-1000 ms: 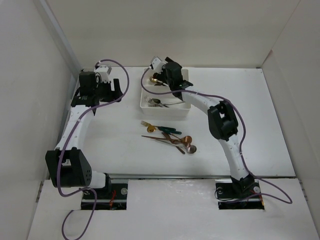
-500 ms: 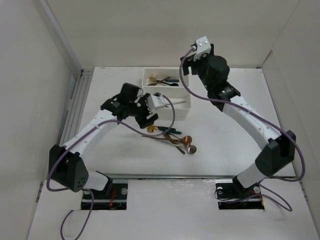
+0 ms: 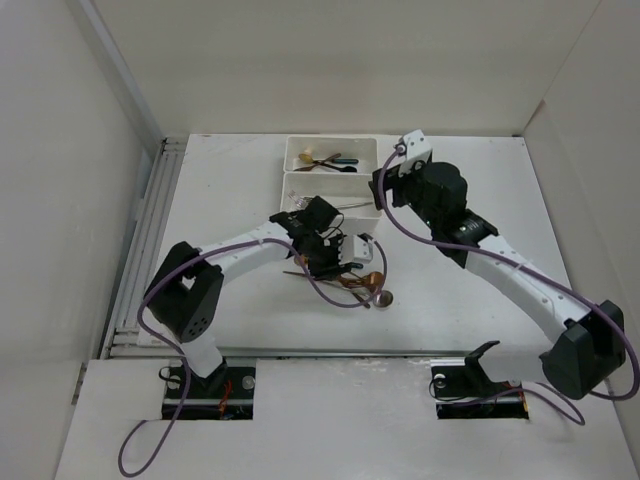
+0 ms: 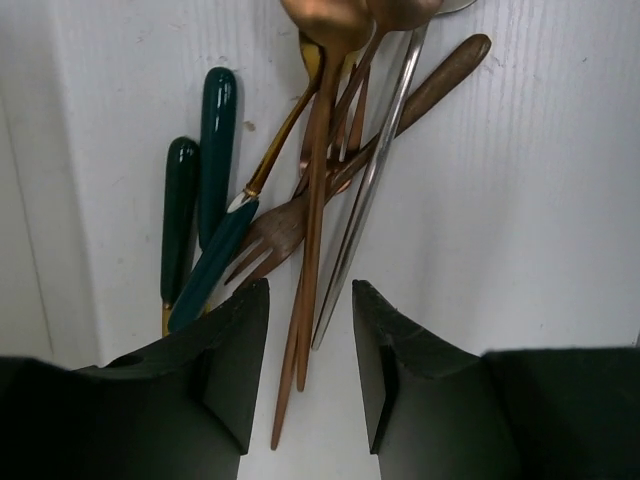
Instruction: Sort the eating utensils into containers
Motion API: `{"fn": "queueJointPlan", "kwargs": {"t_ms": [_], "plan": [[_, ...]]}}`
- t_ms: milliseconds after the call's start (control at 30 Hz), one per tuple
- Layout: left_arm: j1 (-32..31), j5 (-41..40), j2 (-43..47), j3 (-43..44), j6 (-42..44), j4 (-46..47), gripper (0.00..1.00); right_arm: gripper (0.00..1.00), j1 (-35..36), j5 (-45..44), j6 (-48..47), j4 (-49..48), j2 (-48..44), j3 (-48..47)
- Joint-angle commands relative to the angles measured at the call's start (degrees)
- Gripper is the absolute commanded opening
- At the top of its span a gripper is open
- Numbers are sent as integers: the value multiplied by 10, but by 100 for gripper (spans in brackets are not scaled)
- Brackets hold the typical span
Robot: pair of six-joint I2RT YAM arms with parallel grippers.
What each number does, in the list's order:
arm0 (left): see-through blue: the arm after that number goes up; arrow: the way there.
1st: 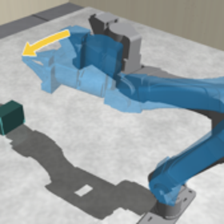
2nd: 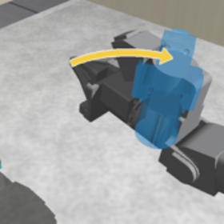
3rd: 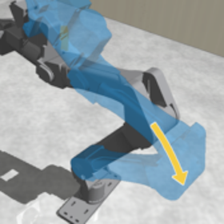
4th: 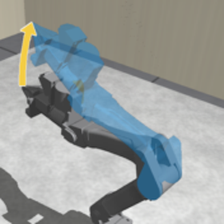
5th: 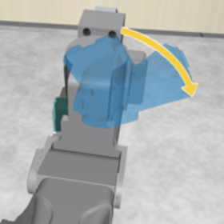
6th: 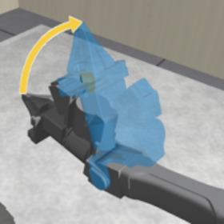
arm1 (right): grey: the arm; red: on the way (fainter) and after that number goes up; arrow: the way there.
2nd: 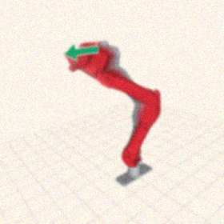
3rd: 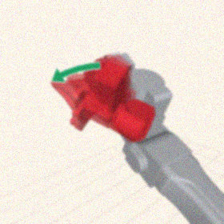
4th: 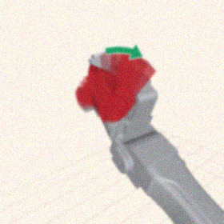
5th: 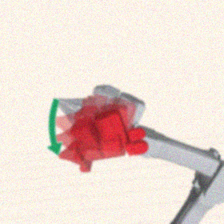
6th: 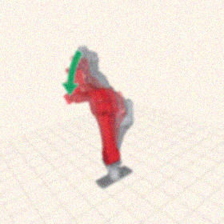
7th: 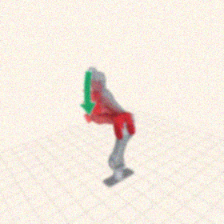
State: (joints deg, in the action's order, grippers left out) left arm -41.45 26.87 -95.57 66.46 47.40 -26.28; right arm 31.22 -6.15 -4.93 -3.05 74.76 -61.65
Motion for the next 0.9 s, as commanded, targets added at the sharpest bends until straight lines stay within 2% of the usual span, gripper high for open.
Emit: {"fn": "queueJointPlan", "kwargs": {"t_ms": [0, 233, 367, 600, 700, 800, 867], "plan": [[-16, -4, 4, 14, 16, 32, 36, 87, 4, -18, 16, -28, -56, 6], [-35, -59, -44, -4, -1, 75, 34, 87, -1, -28, 5, -28, -87, 38], [-35, -39, -58, 13, 6, 57, 34, 87, -1, -28, -6, -28, -108, 49], [-41, -17, -52, -11, 42, 25, 46, 87, -13, -35, -6, -28, -126, 66], [-46, -38, -52, -12, 20, 48, 46, 87, -13, -35, -6, -28, -126, 66], [-46, -57, -63, -12, 8, 62, 41, 87, -13, -35, -11, -28, -132, 66], [-46, -69, -68, -17, 8, 77, 41, 87, -13, -35, -11, -28, -138, 66]]}}
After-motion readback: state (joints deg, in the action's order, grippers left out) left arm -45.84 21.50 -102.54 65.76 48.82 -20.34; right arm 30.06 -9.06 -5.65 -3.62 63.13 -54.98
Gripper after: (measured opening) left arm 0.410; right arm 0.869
